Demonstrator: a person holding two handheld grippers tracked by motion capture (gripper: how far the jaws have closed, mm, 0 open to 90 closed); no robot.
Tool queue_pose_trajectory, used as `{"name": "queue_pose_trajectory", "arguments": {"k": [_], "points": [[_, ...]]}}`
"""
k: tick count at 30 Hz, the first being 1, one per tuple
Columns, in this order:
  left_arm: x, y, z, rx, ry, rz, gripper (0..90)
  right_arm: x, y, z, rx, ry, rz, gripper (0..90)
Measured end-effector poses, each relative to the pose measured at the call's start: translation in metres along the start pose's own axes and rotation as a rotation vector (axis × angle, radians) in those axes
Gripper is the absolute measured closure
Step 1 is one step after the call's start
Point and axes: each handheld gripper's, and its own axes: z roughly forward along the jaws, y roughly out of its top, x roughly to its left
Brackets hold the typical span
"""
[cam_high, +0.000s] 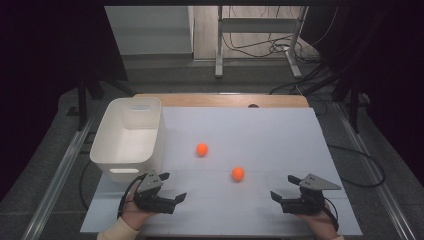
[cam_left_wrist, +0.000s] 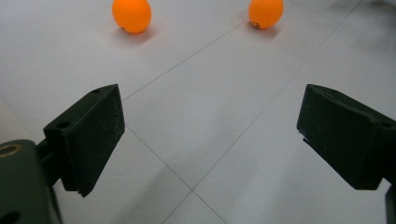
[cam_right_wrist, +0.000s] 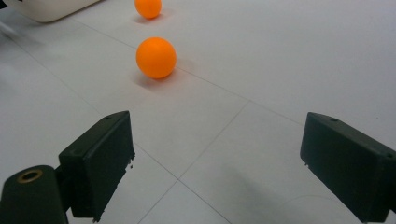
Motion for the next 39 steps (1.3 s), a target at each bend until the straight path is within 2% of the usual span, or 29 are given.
{"name": "queue_pose_trajectory", "arguments": {"k": [6, 13, 22, 39], "points": [[0.0007, -0.0030, -0.0011, 0.006, 0.014, -0.018, 8.7, -0.0022, 0.0015, 0.0025, -0.001, 0.009, 0.005, 10.8], [-0.0003, -0.0051, -0.0025, 0.005, 0.017, -0.011, 8.7, -0.0031, 0.0021, 0.0016, 0.005, 0.007, 0.016, 10.9], [0.0000, -0.0042, -0.0021, 0.006, 0.018, -0.005, 8.9, 0.0007, 0.0020, 0.0054, 0.031, 0.008, -0.018, 11.0], [0.0010, 0.0000, 0.0000, 0.014, 0.017, -0.007, 8.9, 0.0063, 0.0024, 0.0046, 0.030, 0.012, -0.044, 11.3]]}}
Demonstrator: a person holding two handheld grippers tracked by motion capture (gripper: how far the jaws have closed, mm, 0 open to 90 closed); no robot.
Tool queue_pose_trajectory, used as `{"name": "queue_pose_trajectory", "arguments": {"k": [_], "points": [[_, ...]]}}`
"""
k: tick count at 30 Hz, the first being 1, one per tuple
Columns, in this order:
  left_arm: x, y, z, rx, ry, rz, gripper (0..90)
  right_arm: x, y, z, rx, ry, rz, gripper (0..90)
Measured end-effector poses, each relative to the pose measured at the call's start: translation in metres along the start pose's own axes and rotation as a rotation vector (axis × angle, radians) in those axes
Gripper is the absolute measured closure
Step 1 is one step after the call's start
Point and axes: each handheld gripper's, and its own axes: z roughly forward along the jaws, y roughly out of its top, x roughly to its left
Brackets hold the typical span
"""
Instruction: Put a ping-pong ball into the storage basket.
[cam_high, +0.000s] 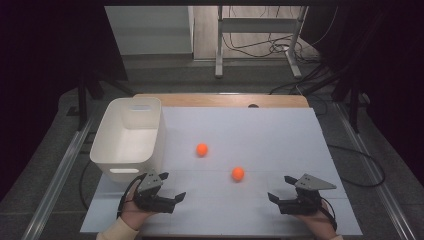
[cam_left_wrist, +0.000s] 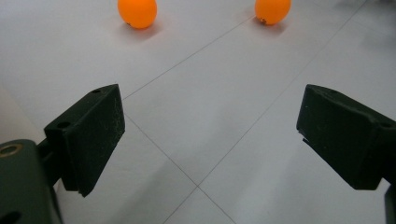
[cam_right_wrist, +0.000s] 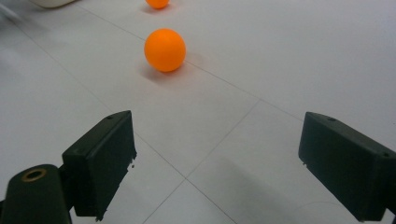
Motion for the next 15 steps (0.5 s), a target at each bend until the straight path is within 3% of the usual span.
{"name": "queue_pose_trajectory", "arguments": {"k": [15], "points": [[-0.0025, 0.0103, -0.0043, -0.023, -0.001, 0.011, 9.0, 0.0018, 0.0000, 0.0021, 0.007, 0.000, -0.007, 11.3]]}}
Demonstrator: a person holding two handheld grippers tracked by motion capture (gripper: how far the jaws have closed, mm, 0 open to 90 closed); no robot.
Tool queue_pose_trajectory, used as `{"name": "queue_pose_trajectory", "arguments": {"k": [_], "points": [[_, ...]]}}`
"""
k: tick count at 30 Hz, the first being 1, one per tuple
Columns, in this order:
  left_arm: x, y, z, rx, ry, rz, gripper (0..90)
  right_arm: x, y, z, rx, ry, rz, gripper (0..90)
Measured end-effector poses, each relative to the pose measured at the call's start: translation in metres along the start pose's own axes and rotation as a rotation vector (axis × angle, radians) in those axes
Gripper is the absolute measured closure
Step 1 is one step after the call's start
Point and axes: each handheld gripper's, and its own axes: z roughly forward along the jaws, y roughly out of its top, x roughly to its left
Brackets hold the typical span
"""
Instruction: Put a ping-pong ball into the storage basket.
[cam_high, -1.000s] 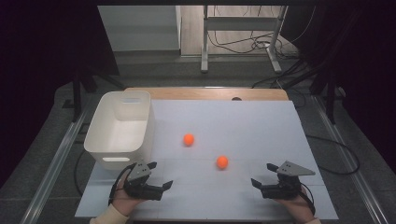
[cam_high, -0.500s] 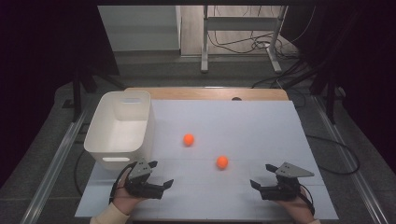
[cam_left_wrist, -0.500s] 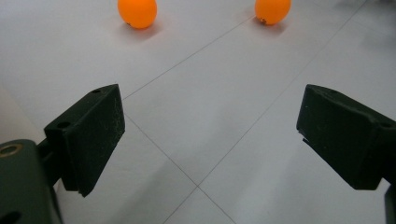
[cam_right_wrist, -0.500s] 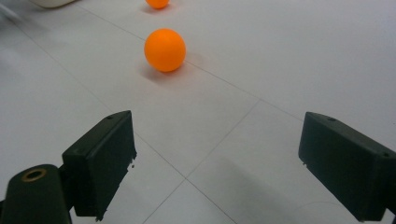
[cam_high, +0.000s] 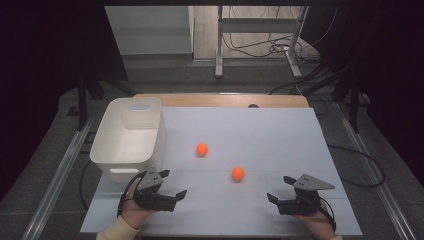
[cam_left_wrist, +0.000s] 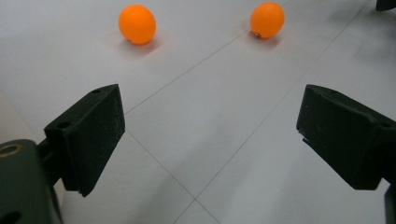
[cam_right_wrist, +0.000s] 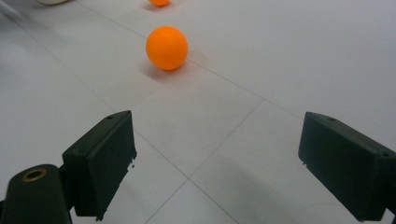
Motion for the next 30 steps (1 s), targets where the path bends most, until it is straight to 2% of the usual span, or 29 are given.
{"name": "queue_pose_trajectory", "arguments": {"k": [30], "points": [[-0.010, 0.026, 0.003, -0.006, -0.001, 0.031, 9.1, 0.001, 0.000, 0.002, 0.008, -0.010, -0.006, 11.4]]}}
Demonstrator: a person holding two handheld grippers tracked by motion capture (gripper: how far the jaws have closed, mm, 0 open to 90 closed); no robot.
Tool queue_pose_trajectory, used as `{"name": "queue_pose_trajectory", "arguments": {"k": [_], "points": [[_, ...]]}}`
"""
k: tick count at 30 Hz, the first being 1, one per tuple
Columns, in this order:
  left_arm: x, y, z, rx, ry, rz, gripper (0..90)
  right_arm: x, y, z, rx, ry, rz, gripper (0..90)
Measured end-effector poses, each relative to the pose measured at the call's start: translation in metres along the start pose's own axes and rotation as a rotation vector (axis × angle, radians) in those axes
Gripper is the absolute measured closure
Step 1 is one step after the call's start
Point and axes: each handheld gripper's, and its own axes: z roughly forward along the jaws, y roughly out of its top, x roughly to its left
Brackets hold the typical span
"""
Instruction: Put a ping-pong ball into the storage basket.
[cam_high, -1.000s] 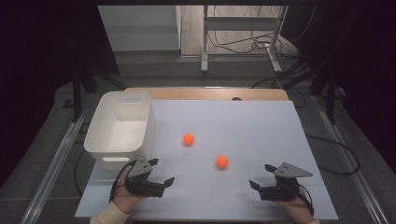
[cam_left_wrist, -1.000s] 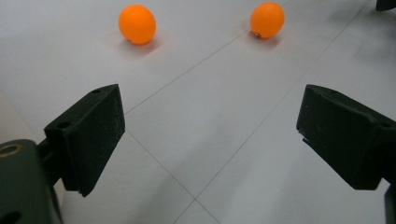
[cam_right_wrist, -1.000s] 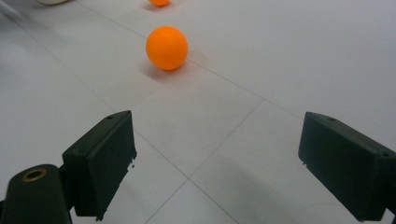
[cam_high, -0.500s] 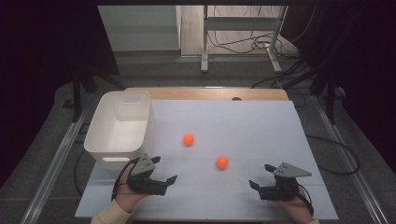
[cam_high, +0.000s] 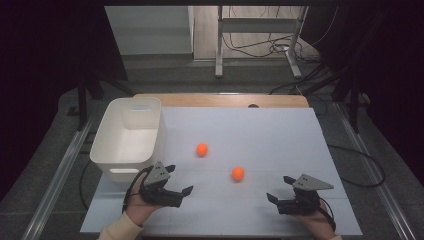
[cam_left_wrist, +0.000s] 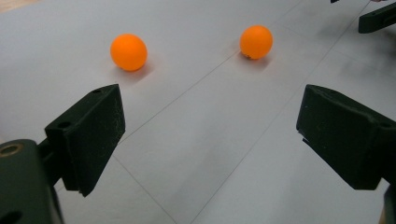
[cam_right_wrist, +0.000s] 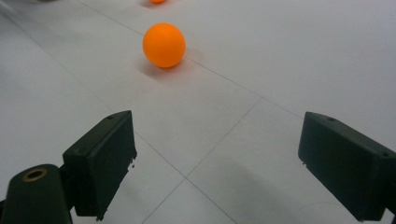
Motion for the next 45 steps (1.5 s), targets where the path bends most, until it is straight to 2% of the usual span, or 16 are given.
{"name": "queue_pose_trajectory", "arguments": {"k": [20, 28, 36, 45], "points": [[-0.004, 0.015, 0.004, -0.010, -0.014, 0.004, 8.3, 0.000, 0.000, 0.000, 0.005, 0.001, 0.005, 11.5], [-0.003, 0.026, 0.016, 0.018, -0.006, -0.002, 8.2, 0.001, 0.000, 0.001, 0.007, 0.000, 0.000, 11.5], [-0.002, 0.033, 0.025, 0.026, -0.010, 0.006, 8.1, 0.001, 0.000, 0.000, 0.006, 0.004, -0.004, 11.5], [0.006, 0.035, 0.032, 0.054, -0.006, -0.022, 7.5, 0.001, 0.000, 0.000, 0.007, 0.005, -0.006, 11.5]]}}
